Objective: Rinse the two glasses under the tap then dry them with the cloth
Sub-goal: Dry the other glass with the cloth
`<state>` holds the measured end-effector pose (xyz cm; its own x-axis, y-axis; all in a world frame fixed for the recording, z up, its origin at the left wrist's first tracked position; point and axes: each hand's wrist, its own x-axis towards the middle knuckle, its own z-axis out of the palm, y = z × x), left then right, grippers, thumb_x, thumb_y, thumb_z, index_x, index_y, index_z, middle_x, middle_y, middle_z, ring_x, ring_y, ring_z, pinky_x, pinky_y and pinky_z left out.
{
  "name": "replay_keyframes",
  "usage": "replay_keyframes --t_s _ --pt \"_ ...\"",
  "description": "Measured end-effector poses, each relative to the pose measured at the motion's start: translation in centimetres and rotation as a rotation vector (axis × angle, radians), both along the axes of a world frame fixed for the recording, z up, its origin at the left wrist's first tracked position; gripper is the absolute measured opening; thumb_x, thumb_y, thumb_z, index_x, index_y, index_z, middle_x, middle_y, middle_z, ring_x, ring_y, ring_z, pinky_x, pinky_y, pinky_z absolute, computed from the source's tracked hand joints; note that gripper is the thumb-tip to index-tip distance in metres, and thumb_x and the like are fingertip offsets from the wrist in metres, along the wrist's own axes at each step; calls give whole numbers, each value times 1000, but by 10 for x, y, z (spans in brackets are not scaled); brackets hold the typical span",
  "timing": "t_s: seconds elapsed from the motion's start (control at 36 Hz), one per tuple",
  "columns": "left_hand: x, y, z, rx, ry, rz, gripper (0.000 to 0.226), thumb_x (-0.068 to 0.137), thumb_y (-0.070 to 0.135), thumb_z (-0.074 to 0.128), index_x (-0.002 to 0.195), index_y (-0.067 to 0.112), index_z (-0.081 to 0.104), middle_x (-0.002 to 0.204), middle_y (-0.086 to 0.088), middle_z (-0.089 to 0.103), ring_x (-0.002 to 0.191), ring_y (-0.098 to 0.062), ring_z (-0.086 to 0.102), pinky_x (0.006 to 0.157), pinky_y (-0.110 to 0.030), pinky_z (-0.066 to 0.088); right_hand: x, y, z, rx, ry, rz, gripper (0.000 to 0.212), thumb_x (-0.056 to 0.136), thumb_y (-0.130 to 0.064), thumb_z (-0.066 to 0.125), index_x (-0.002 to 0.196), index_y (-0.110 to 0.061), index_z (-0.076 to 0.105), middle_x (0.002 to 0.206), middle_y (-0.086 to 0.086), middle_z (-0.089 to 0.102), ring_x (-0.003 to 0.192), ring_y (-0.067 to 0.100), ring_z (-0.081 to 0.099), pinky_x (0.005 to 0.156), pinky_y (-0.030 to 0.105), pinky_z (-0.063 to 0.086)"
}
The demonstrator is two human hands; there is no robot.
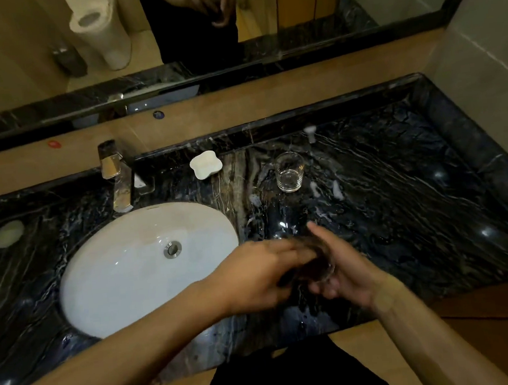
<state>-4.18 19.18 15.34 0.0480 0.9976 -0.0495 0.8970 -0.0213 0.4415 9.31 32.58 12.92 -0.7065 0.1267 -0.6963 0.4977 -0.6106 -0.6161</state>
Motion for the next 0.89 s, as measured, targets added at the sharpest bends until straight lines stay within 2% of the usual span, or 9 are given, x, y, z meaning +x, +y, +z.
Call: replay_keyframes --t_s 0.08,0.14,0.22,0.33,0.44,0.53,0.61,0.75,0.89 --pt "-4 5 10 -172 -739 463 51 76 18 81 125 23 66 106 -6 76 92 -26 73 88 -43 58 1 -14 -6 256 230 -241 38 93 -59 49 111 -29 63 107 10 66 71 18 65 44 27 43" --pt "-8 8 16 -250 -1135 677 45 72 12 82 116 13 72 106 -13 76 102 -33 71 101 -49 52 1 -25 -12 521 365 -357 34 92 -50 48 121 -34 57 117 3 65 89 17 68 58 33 55" --pt "-4 11 23 -322 -1376 723 47 68 6 79 114 6 72 112 -17 74 109 -35 69 104 -44 51 1 -30 -18 786 444 -439 37 90 -50 46 121 -33 54 114 -18 63 105 11 64 86 27 52" --pt "12 13 17 -163 -935 635 61 66 9 85 123 20 67 106 0 77 98 -16 73 92 -37 57 -8 -31 -10 757 275 -551 29 92 -50 44 100 -28 61 91 -17 66 84 10 63 69 24 53" --pt "5 6 0 90 -18 88 62 80 22 74 137 28 50 125 1 65 105 -22 66 77 -40 59 -9 -15 -2 85 1 -356 44 99 -49 46 84 -12 64 56 5 57 41 21 49 35 21 32" --pt "-4 1 -4 79 269 -156 61 86 26 65 143 23 43 137 -3 58 106 -28 66 67 -40 60 -3 -8 -2 -98 -66 -112 50 96 -57 43 80 -17 70 58 6 58 41 20 50 36 18 28" --pt "-5 -2 3 -12 -90 63 56 83 27 71 136 28 55 126 4 67 103 -13 67 79 -28 56 0 -14 -6 -32 54 -106 53 94 -64 43 98 -20 74 79 11 66 56 19 56 40 23 36" --pt "-9 2 16 -343 -1330 716 37 77 0 78 113 4 72 102 -14 75 90 -23 71 80 -29 57 6 -34 -17 667 438 -288 43 88 -53 53 128 -37 48 114 -9 64 99 12 67 74 28 56" --pt "2 2 19 -362 -1491 793 43 70 2 80 113 2 72 105 -15 74 94 -28 70 90 -37 55 4 -32 -22 989 465 -339 27 91 -47 46 116 -37 52 107 -16 62 95 9 63 78 21 50"
